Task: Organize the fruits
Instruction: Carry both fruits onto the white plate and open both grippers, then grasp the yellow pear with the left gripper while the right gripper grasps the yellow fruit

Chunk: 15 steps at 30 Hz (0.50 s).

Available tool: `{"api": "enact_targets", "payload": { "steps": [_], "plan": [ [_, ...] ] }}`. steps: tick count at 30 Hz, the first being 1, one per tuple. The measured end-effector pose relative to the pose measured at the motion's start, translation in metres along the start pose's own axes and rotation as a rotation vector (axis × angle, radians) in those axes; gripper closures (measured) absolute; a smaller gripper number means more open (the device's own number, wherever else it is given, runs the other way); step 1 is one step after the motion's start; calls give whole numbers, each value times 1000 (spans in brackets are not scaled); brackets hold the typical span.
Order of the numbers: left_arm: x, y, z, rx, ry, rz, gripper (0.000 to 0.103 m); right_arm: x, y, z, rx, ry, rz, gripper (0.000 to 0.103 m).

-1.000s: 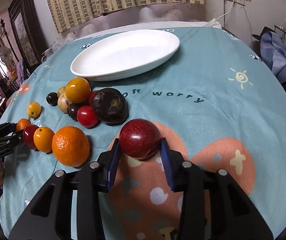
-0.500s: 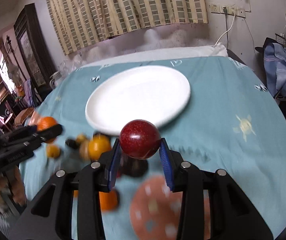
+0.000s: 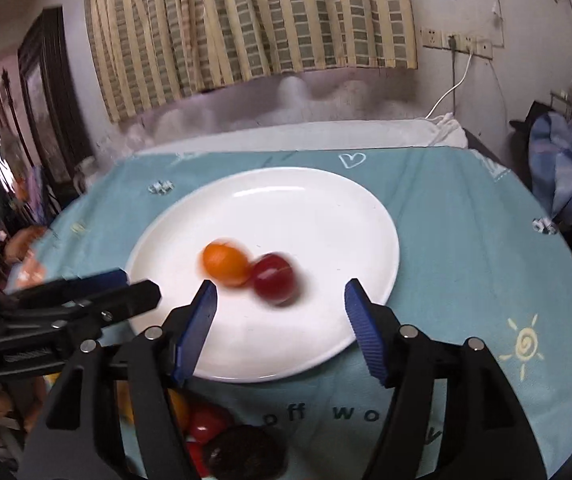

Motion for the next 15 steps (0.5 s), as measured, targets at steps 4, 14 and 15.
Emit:
{"api": "enact_targets", "payload": {
  "steps": [4,14,15],
  "plan": [
    [-21,17,-2,-70,-41,5,27,-10,2,-11,5,18,9,37],
    [-91,47,-60,-46,-103,252,5,-57,32,-64,-6,41,68,25],
    [-97,51,-67,-46,-100,279,5,-61,38,-67,-25,29,75,22]
  ]
}}
Point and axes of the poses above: each gripper's, at about its wrist camera, not at the fingertips, and x roughly the way its jaws point, y to its left, z to its top, the point moved 2 cm from there along x, roughly the way its jaws point, and after that the axes turned 4 degrees about -y, right-handed, at the moved point
